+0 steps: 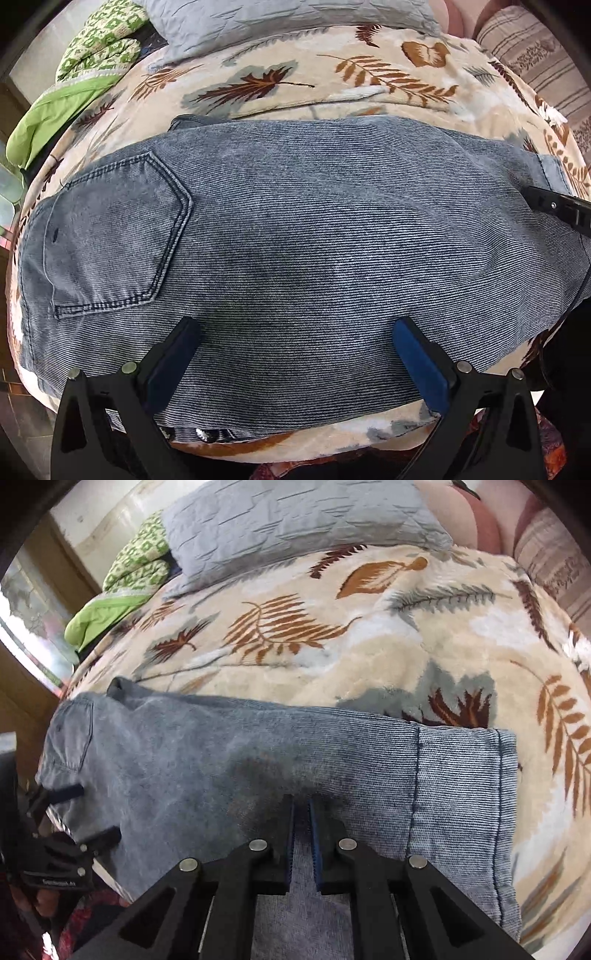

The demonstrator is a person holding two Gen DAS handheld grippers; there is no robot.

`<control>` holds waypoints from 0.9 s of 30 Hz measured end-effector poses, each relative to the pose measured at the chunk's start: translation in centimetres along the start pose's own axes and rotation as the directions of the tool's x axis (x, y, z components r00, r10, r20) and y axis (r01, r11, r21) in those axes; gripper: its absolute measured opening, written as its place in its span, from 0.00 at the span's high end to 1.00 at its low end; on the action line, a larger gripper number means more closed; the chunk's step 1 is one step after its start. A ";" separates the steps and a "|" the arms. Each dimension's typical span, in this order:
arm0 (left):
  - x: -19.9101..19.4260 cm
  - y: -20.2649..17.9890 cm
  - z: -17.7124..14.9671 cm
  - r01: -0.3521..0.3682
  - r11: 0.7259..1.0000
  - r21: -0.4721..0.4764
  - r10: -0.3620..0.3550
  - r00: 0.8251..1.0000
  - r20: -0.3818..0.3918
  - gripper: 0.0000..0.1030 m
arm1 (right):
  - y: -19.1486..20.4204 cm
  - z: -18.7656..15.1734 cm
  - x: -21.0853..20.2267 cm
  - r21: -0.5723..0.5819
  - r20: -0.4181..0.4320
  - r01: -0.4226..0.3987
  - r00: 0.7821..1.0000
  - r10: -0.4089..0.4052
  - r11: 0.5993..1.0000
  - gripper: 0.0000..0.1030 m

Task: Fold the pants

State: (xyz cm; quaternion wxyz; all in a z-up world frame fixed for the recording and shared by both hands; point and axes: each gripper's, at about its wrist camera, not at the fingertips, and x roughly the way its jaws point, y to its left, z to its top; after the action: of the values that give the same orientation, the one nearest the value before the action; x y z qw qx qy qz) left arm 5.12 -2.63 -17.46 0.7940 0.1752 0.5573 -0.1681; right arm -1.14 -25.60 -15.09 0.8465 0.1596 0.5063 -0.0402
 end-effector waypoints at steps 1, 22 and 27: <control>0.0 -0.1 -0.1 -0.003 1.000 -0.002 0.003 1.000 0.005 0.00 | -0.2 0.1 0.1 0.010 0.000 -0.005 1.000 0.005 1.000 0.90; -7.8 -1.5 0.1 -0.053 0.999 0.006 0.050 0.969 0.243 0.00 | 2.5 -0.1 -2.1 -0.073 0.093 -0.079 0.992 0.086 0.994 0.90; -10.1 -1.9 1.3 -0.068 0.997 0.026 0.057 0.946 0.318 0.00 | 4.1 -0.7 -0.6 -0.129 0.030 -0.066 0.997 0.071 0.989 0.90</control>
State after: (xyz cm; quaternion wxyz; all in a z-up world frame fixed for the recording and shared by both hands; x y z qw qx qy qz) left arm 2.03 -4.13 -7.68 0.8748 0.1779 0.4136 -0.1789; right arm -1.11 -21.56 -13.90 0.8645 0.1218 0.4872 0.0187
